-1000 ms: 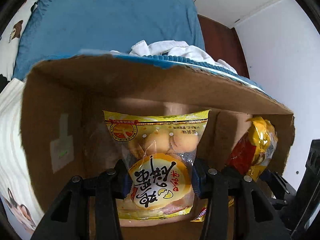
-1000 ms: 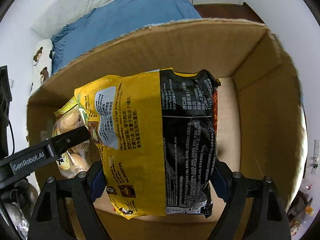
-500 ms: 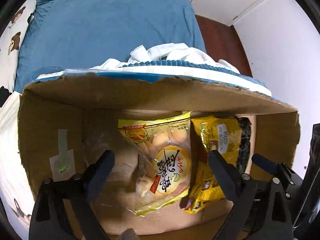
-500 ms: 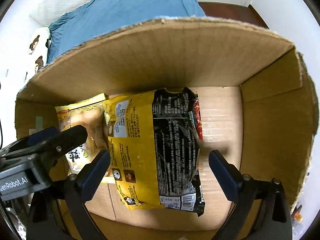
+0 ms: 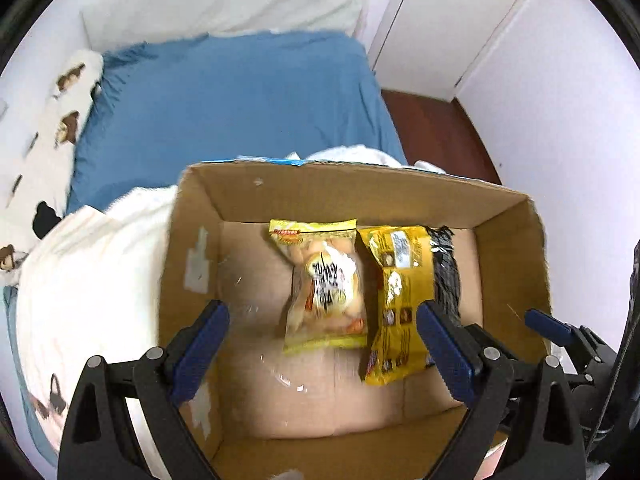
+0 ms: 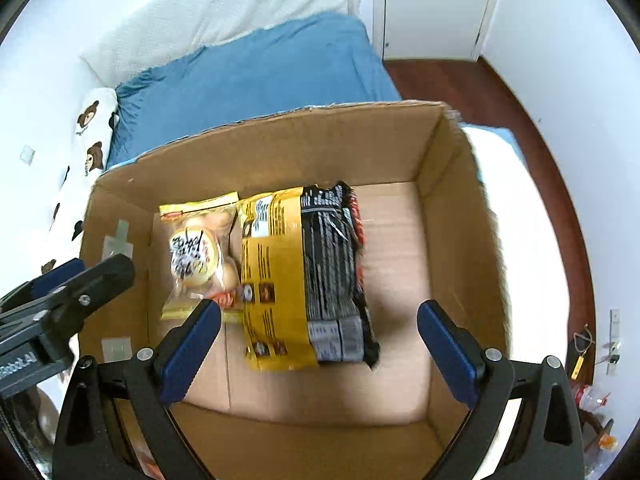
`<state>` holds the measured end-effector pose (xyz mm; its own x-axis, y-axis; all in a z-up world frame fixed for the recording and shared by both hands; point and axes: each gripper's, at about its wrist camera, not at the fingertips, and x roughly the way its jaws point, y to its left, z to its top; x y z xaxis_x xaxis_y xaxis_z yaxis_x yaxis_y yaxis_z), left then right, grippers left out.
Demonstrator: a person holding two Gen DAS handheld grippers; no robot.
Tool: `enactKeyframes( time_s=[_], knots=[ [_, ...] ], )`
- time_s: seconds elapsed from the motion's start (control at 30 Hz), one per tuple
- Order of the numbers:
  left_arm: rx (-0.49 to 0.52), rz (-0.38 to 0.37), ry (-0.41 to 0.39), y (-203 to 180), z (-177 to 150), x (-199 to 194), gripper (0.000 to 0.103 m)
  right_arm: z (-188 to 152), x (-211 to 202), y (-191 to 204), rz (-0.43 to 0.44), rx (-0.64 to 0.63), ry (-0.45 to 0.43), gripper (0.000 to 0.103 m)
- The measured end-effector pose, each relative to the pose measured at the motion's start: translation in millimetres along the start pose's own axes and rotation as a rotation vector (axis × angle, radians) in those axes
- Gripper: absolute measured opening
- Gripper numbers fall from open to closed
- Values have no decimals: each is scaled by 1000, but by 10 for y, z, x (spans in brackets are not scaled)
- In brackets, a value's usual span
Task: Organize snacks
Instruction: 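Withdraw both tools from the box back toward the snack pile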
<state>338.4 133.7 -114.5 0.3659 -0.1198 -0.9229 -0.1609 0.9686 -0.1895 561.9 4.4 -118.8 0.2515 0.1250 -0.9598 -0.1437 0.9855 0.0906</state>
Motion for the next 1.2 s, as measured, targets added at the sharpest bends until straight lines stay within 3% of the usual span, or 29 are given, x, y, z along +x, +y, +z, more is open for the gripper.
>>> enactKeyframes(
  time_s=[0.07, 0.43, 0.7, 0.97, 1.07, 1.2],
  knots=[
    [11, 8, -32, -25, -130, -158, 96, -20, -89, 242, 0, -5, -18, 100],
    [38, 30, -145, -136, -839, -867, 96, -769, -1029, 471, -2, -46, -128, 100],
    [-21, 16, -174, -31, -1410, -1248, 96, -1356, -1419, 485, 52, -43, -142, 100],
    [-99, 67, -96, 338, -2180, -1157, 96, -2052, -1039, 329, 122, 37, -16, 100],
    [-151, 125, -35, 586, -2508, -943, 96, -2268, -740, 327, 141, 52, 53, 101],
    [-257, 136, 85, 965, -2887, -566, 96, -2459, -405, 432, 173, 40, 124, 100]
  ],
)
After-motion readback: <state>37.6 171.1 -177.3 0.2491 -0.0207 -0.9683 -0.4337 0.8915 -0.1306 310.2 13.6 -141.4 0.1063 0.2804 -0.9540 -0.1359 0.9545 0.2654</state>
